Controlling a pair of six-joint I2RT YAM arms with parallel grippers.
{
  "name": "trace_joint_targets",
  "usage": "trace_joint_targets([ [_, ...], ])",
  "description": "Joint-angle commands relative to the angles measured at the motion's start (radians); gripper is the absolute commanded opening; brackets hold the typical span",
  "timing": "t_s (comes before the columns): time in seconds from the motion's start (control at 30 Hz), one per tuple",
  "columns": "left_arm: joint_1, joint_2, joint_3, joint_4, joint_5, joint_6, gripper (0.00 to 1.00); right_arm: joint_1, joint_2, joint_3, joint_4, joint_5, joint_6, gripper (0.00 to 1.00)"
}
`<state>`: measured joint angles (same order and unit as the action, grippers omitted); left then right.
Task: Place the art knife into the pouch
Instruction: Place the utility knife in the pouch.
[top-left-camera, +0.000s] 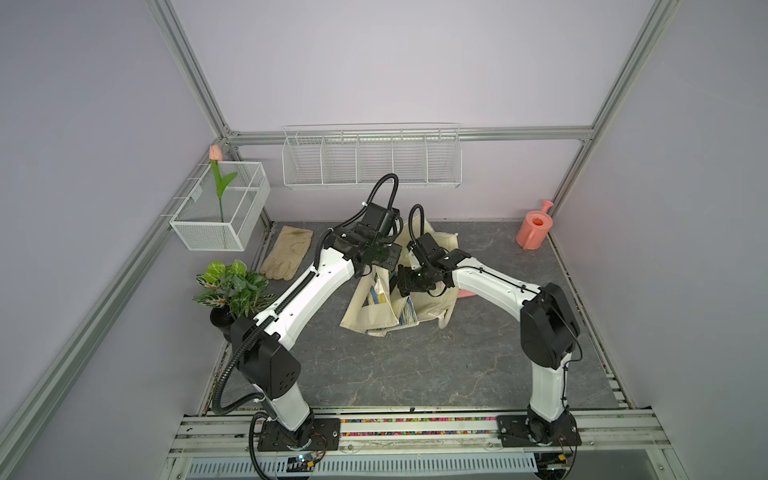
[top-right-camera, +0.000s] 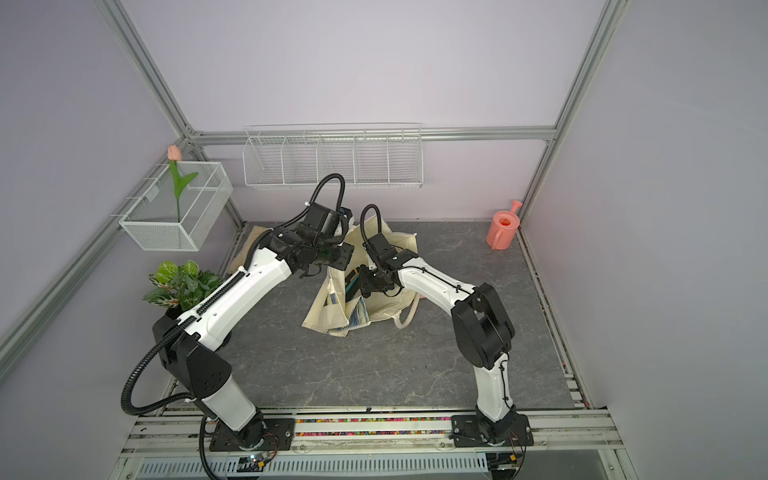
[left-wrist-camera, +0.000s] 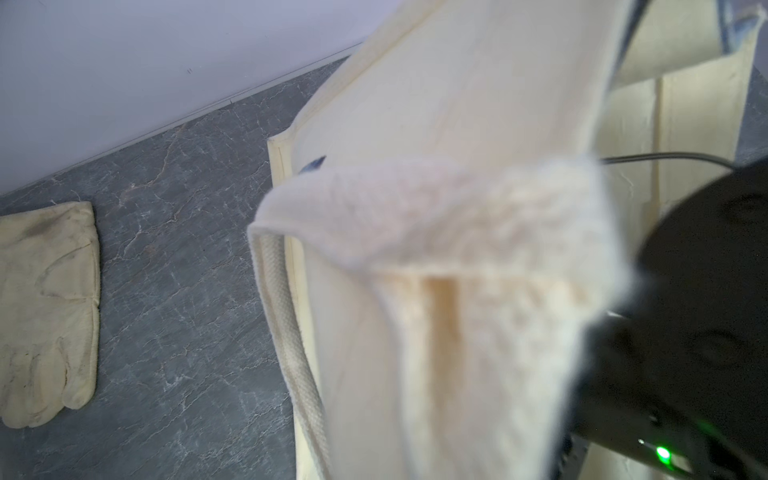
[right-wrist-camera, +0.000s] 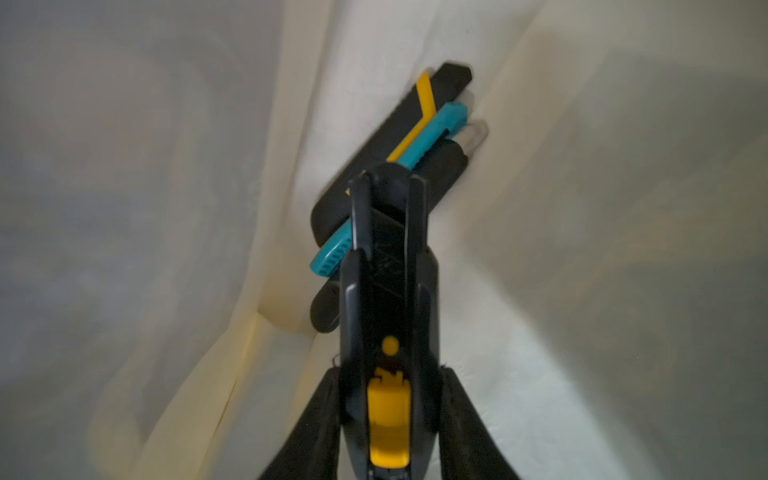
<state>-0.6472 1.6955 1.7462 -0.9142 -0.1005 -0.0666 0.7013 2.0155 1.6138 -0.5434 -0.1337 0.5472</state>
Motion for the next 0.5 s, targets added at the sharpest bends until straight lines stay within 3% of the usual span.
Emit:
trace_joint_targets([
  [0.0, -0.002, -0.001, 0.001, -0.021, 0.006, 0.015, 0.00, 0.013, 0.059, 0.046, 0.023, -0.034, 0.014, 0.24],
  [0.47, -0.003, 0.001, -0.001, -0.020, 0.002, 0.019, 0.00, 0.050, 0.225, 0.111, 0.035, -0.093, 0.025, 0.25],
])
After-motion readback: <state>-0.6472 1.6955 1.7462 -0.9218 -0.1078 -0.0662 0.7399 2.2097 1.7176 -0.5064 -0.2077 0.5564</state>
